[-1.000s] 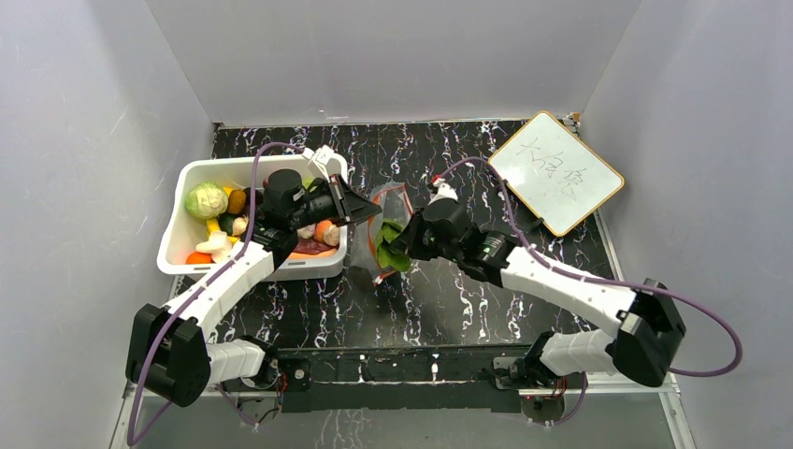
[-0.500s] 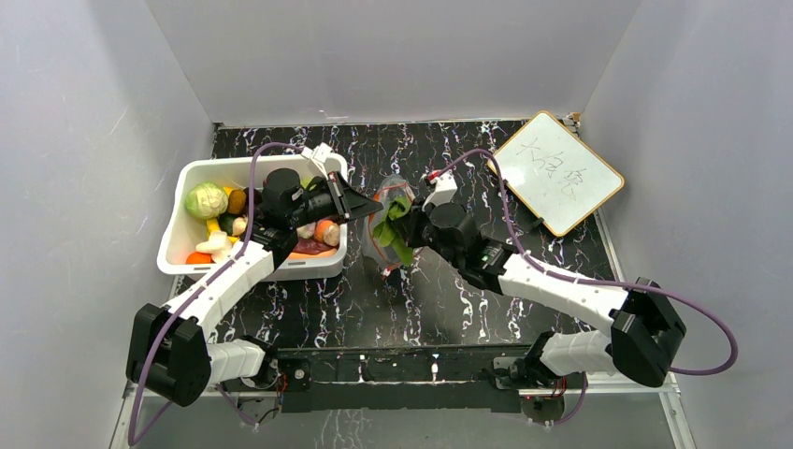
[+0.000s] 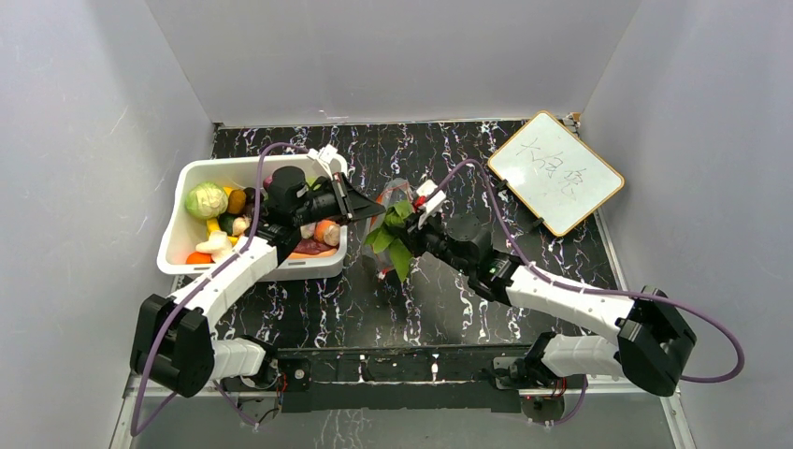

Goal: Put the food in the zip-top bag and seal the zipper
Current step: Adjust the fake vegetable in the zipper food storage bag.

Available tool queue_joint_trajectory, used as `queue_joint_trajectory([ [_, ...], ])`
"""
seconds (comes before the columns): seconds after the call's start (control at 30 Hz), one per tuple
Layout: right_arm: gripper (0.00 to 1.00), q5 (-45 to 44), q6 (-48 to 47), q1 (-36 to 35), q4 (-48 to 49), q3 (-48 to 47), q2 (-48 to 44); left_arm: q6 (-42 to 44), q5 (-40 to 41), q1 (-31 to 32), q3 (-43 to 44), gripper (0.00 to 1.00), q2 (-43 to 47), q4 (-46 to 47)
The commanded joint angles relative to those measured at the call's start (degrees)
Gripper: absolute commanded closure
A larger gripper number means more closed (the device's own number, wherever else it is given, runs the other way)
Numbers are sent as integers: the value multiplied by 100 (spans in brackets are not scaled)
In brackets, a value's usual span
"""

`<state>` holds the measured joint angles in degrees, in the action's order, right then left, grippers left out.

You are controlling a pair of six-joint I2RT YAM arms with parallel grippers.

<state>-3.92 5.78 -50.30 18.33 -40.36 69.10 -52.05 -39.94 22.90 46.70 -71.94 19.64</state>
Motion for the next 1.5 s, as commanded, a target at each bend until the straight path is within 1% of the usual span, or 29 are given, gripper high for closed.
queue_joint_trajectory([
  [0.0, 100, 665, -1252, -41, 437, 2, -236, 286, -186, 12, 491, 100, -126, -456],
  [0.13, 100, 329, -1947, -41, 671, 228, -255, 408, -414, 13, 683, 100, -144, -630],
  [0.27, 100, 417, -2770, -41, 541, 432, 56, 433, -433, 13, 744, 100, -33, -743],
  [0.37, 100, 52, -2821, -39, 664, 626, 218, 215, -611, 10, 872, 100, -121, -737],
  [0.47, 100, -173, -2854, -41, 831, 735, 225, -146, -879, 13, 897, 100, -188, -430],
  [0.6, 100, -452, -2760, -41, 888, 713, 192, -269, -869, 12, 872, 100, -152, -355],
  [0.63, 100, -435, -2732, -40, 996, 732, 172, -289, -852, 13, 852, 100, -154, -349],
  [0.77, 100, 123, -2804, -49, 1508, 764, -112, -258, -803, 7, 709, 100, -223, -369],
  [0.97, 100, 349, -3289, -50, 1594, 767, -369, 43, -673, 11, 741, 100, -426, -692],
  [1.13, 100, 723, -3456, -58, 1817, 1086, -742, 407, -665, 12, 930, 100, -531, -1082],
  [1.2, 100, 601, -3721, -58, 1885, 1140, -616, 503, -773, 11, 1038, 100, -557, -1237],
  [1.3, 100, 286, -4072, -35, 2136, 1171, -149, 570, -927, 14, 1068, 100, -462, -1344],
  [1.33, 100, 214, -4093, -18, 2173, 1138, 48, 476, -967, 13, 1032, 100, -413, -1293],
  [1.37, 100, 133, -4031, -23, 2255, 1116, 243, 264, -1076, 11, 923, 100, -368, -1036],
  [1.47, 100, 208, -3455, -23, 2560, 1147, 675, -690, -1372, 13, 580, 100, -376, 20],
])
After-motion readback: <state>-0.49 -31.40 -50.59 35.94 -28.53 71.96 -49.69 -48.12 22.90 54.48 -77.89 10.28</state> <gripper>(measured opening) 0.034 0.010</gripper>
